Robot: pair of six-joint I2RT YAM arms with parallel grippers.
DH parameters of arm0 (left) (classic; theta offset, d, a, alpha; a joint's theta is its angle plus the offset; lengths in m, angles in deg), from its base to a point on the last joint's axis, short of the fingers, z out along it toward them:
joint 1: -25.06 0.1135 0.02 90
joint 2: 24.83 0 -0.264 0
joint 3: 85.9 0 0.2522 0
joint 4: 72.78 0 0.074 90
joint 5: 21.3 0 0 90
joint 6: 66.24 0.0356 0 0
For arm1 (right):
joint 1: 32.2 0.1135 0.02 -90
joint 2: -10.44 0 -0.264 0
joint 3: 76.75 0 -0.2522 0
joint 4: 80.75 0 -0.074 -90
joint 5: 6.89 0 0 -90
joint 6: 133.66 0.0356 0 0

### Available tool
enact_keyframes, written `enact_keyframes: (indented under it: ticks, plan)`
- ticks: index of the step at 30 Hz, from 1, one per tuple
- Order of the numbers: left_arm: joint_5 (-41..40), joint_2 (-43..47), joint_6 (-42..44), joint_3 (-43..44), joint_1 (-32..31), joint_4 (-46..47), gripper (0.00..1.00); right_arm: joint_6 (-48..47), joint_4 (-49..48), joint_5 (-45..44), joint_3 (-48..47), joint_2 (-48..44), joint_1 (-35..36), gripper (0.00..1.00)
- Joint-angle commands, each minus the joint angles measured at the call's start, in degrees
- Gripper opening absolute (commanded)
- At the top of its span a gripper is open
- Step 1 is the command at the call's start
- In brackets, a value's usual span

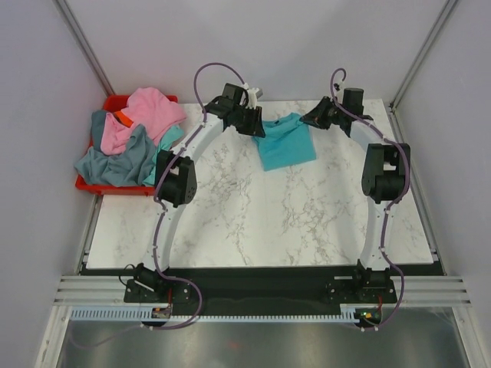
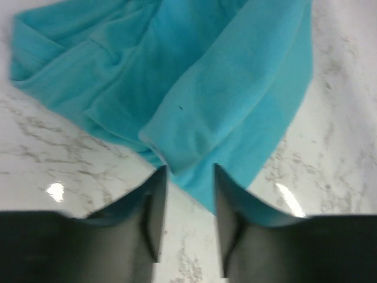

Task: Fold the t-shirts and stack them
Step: Fold the tshirt, then neatly place the folded tshirt to the corner

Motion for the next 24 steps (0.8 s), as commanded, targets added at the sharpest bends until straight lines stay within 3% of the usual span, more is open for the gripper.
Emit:
enact_keyframes:
  ticks: [1,2,3,6,9,14,19,24]
  plan:
    - [-9.6,-1.3,2.7,4.4,0.0,4.1,0.55,-1.7,-3.2,-3.2,-5.0,1.9,1.8,0.35]
    - [-12.0,-1.3,3.0,5.2,0.0,4.4,0.6,-2.3,-3.3,-3.3,-5.6,2.2,1.9,0.48]
    - [-16.3,-0.8,3.0,6.5,-0.4,4.6,0.68,-3.0,-3.4,-3.3,-6.9,2.0,2.1,0.52]
    - [-21.2,2.7,2.9,7.3,-0.8,5.1,0.78,-4.5,-3.3,-2.7,-7.9,-0.1,1.7,0.63]
    - [-21.2,7.3,1.8,4.4,-0.8,4.1,0.81,-4.5,-3.1,-1.9,-6.5,-3.2,0.8,0.66]
    - [-11.5,12.0,-5.7,-5.1,0.8,-0.3,0.86,-6.6,-0.3,-1.7,1.3,-9.4,0.6,0.67]
    - [12.3,13.1,-14.9,-14.4,5.0,1.4,0.79,-12.1,6.2,-3.7,7.6,-12.0,0.6,0.69]
    - [17.5,12.1,-17.2,-20.2,6.2,5.3,0.79,-22.2,10.2,-9.4,9.0,-11.3,1.2,0.72]
